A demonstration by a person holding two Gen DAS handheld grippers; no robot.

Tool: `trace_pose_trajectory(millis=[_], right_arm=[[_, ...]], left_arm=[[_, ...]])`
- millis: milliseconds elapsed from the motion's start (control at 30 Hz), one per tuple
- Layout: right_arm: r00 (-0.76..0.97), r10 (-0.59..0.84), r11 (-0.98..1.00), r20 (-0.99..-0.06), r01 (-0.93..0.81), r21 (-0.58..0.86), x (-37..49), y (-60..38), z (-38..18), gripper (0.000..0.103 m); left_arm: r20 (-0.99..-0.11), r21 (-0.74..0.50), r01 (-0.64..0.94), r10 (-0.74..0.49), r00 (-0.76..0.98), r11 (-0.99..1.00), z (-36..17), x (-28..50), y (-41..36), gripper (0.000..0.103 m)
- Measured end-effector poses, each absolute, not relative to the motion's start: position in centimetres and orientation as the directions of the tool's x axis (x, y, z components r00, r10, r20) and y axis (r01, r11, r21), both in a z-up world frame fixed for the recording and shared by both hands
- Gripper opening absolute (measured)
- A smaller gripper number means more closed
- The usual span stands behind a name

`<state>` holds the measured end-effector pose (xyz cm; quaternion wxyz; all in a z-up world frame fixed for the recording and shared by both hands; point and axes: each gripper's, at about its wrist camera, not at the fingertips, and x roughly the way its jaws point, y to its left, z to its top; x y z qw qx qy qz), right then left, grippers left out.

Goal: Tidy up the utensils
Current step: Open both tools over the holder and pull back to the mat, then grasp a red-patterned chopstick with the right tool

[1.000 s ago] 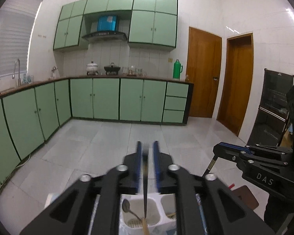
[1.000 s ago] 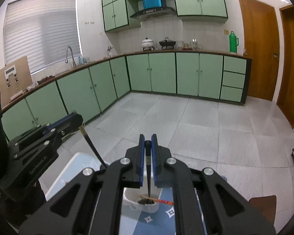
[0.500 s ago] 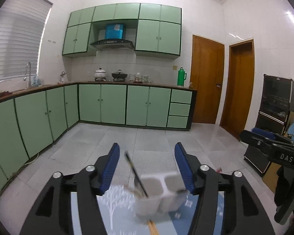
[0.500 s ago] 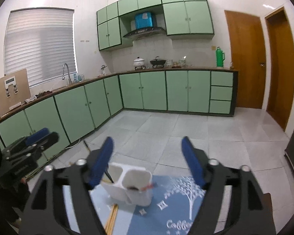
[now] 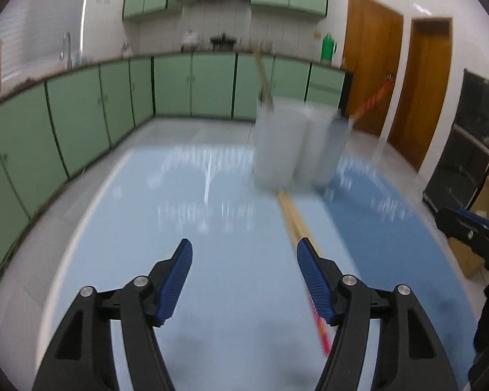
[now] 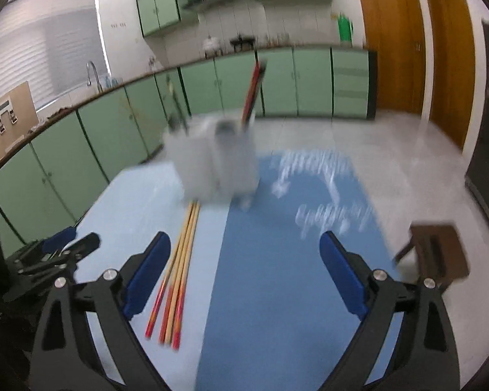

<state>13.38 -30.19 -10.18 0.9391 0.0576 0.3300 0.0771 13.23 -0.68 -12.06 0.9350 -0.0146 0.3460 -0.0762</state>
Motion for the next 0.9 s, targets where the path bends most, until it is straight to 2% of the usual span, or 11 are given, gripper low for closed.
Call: trace_pose_trajectory(millis=[233, 767, 900], right_arm=[[0.690, 0.187, 0.982, -0.699, -0.132, 0.132, 11.4, -26.5, -15.8, 0.089], [0.615, 0.164, 0.980, -0.771, -0.193, 0.055, 12.1, -23.8, -17.9, 0.058], [0.617, 0.140, 0.982, -0.774, -0.189, 0.028, 12.1, -23.9, -18.1, 0.056]], left_arm=[[-0.700, -0.074, 0.122, -0.139, 0.701, 0.990, -15.9, 12.2, -0.8, 0.066], [-0.759, -0.092, 0.082, -0.123, 0.639, 0.992, -17.2, 12.4, 0.7, 0.066], [-0.762, -0.087, 0.089, -0.124, 0.636, 0.992, -17.2, 12.2, 0.6, 0.068]])
